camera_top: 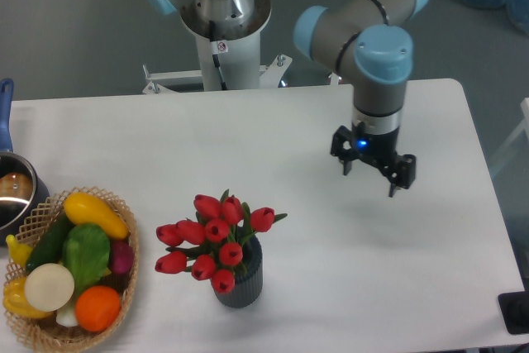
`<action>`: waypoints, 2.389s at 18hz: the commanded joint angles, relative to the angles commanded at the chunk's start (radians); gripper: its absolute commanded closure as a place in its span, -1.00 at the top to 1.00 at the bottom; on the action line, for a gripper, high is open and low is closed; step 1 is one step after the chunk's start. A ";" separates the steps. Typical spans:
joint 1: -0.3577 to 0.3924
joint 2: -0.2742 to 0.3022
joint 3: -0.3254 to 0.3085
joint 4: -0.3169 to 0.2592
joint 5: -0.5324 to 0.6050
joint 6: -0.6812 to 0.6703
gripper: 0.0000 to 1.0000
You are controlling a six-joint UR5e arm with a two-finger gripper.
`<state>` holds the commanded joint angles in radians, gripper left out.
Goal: Pick up the flowers from the vase
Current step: 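Move the open gripper toward the red tulips in the black vase, then lower the open gripper around the tulip stems above the vase rim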
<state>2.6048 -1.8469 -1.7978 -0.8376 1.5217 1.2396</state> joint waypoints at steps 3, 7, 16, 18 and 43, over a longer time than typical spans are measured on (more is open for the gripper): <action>-0.012 0.024 -0.009 -0.003 0.000 -0.011 1.00; -0.012 0.113 -0.104 0.011 -0.008 0.000 1.00; 0.018 0.129 -0.135 0.097 -0.061 0.001 1.00; 0.087 0.141 -0.135 0.100 -0.183 0.003 1.00; 0.049 -0.038 -0.002 0.097 -0.906 -0.017 1.00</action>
<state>2.6538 -1.8851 -1.7995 -0.7409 0.6153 1.2226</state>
